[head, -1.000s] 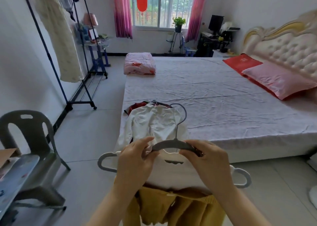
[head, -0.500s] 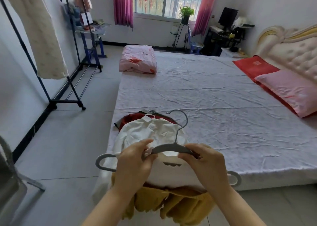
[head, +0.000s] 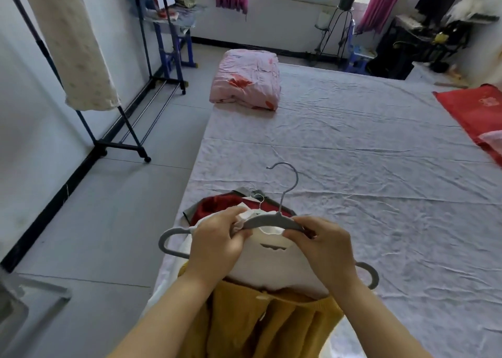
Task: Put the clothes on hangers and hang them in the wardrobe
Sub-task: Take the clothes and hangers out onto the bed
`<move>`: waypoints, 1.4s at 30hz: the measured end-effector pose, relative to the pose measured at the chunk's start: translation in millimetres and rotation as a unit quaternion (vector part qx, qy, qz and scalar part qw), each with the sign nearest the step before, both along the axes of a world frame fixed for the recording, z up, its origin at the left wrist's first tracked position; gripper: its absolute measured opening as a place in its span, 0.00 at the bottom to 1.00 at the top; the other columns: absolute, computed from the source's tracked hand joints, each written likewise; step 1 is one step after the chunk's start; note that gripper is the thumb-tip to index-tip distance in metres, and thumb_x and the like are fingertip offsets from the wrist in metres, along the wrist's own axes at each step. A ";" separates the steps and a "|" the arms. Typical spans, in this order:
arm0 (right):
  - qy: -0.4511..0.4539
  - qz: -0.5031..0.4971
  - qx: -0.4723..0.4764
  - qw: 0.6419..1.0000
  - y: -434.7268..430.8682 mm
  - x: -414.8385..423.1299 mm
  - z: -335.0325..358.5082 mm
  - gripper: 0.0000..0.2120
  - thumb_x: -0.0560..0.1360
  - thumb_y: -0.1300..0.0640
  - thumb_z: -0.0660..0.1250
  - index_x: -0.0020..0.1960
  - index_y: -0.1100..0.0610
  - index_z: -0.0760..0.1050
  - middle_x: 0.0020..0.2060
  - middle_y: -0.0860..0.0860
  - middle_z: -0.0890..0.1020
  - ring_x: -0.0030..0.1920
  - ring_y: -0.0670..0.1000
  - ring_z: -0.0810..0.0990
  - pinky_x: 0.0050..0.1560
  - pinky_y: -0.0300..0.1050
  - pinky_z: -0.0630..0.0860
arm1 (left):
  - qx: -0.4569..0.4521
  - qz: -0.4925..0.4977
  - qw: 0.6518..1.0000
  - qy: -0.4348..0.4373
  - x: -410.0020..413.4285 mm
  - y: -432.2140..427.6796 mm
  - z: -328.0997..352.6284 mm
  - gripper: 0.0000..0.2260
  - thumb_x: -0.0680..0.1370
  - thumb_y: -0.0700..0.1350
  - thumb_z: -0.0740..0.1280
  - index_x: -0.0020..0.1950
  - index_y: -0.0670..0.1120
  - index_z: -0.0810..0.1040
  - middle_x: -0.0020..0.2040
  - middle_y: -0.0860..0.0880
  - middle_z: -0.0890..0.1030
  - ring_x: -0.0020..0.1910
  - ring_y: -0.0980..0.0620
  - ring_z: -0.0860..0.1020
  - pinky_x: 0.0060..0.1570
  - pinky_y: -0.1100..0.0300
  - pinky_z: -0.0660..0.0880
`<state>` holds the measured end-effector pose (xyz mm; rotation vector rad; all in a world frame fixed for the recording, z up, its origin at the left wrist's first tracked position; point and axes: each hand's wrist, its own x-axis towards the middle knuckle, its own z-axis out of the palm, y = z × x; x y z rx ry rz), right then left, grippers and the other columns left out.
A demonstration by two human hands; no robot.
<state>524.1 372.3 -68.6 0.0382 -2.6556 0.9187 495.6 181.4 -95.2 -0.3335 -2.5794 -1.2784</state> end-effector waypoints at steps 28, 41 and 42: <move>-0.322 0.180 0.051 0.928 -26.4 -143.7 -114.7 0.17 0.76 0.52 0.65 0.65 0.48 0.71 0.59 0.46 0.76 0.57 0.45 0.74 0.52 0.36 0.71 | -0.203 0.184 0.936 -0.220 -73.8 -25.1 -62.6 0.19 0.76 0.50 0.64 0.67 0.50 0.70 0.64 0.52 0.73 0.61 0.51 0.72 0.60 0.57 0.66; -0.207 0.469 0.142 0.847 -226.0 -19.4 -54.4 0.19 0.77 0.53 0.63 0.67 0.51 0.68 0.62 0.49 0.74 0.60 0.48 0.73 0.57 0.40 0.71 | -0.186 0.466 0.825 -0.262 173.3 -169.7 -32.1 0.21 0.78 0.52 0.61 0.71 0.50 0.65 0.68 0.51 0.69 0.66 0.51 0.68 0.63 0.56 0.65; -0.199 0.495 0.148 0.833 -244.9 3.4 -49.9 0.18 0.78 0.54 0.62 0.67 0.51 0.68 0.62 0.49 0.75 0.60 0.48 0.73 0.58 0.41 0.71 | -0.182 0.491 0.809 -0.266 205.3 -178.7 -30.0 0.21 0.78 0.52 0.61 0.71 0.50 0.65 0.68 0.51 0.69 0.65 0.51 0.69 0.62 0.56 0.65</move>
